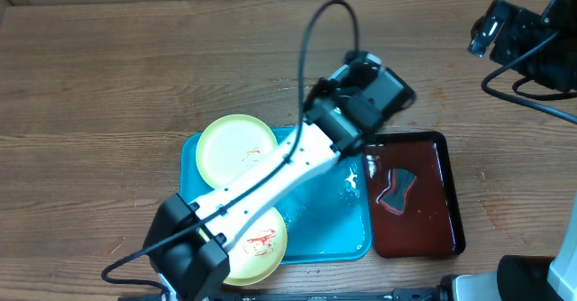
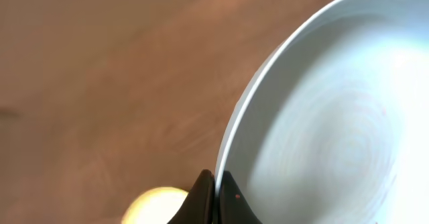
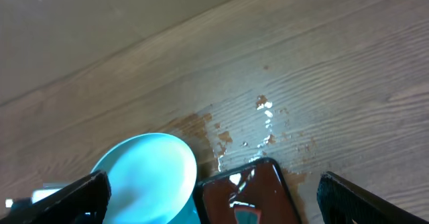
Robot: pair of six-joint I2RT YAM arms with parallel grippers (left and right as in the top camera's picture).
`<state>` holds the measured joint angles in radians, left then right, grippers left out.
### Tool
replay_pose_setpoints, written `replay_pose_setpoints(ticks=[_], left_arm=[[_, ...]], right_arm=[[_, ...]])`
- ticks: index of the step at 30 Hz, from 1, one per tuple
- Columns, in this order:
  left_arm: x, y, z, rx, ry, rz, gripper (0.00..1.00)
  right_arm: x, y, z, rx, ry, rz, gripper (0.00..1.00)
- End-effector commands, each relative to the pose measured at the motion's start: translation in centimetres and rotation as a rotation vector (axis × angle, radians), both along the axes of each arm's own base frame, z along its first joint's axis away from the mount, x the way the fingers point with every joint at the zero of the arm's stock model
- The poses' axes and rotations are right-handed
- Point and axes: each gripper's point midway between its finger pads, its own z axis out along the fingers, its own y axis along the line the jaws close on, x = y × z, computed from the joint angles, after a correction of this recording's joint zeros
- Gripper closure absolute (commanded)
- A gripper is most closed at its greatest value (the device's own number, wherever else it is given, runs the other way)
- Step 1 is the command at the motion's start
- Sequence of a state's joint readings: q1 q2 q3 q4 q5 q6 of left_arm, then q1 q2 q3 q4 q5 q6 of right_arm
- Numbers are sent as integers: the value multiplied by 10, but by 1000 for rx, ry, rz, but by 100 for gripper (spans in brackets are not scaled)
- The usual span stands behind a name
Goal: Clean dirty plates on tray and stack at the side
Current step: 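Carry the white plate left and set it on the table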
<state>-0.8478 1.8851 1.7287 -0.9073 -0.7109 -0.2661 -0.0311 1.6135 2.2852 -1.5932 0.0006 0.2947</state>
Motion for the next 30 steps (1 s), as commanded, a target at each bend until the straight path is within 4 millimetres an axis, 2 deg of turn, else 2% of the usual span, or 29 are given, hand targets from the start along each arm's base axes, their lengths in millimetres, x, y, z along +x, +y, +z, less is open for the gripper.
replay_pose_setpoints(ticks=[1,3,6,7,11,13,15,17,19,21,22,27,30], left_arm=[[9,22,-3,-345,170,144,95],[13,40,-2,-485,256,203,95],[26,88,19,-667,297,289,95],[33,137,38,-706,240,379,95],[25,226,64,-823,194,522,95],[15,266,66,-878,192,589,95],[2,307,60,-913,192,669,95],[-14,348,44,-932,196,771,95],[-32,381,23,-965,212,869,95],[-50,407,-4,-1043,232,943,95],[-63,423,-26,-1134,231,997,95],[-103,460,-84,-1244,191,1188,96],[-116,470,-107,-1272,160,1265,96]], right_arm=[[-7,4,10,20,-27,19,0],[-8,7,9,30,-19,28,0],[-10,7,7,33,-11,31,0],[-11,7,6,34,-3,31,0],[-15,14,4,59,14,61,0],[-17,16,2,70,24,69,0],[-19,17,1,72,34,69,0],[-20,17,-1,72,42,69,0],[-21,17,-2,73,49,69,0],[-21,17,-3,73,54,69,0],[-21,17,-3,73,55,69,0],[-21,21,-3,88,55,85,0],[-22,22,-3,97,59,92,0]])
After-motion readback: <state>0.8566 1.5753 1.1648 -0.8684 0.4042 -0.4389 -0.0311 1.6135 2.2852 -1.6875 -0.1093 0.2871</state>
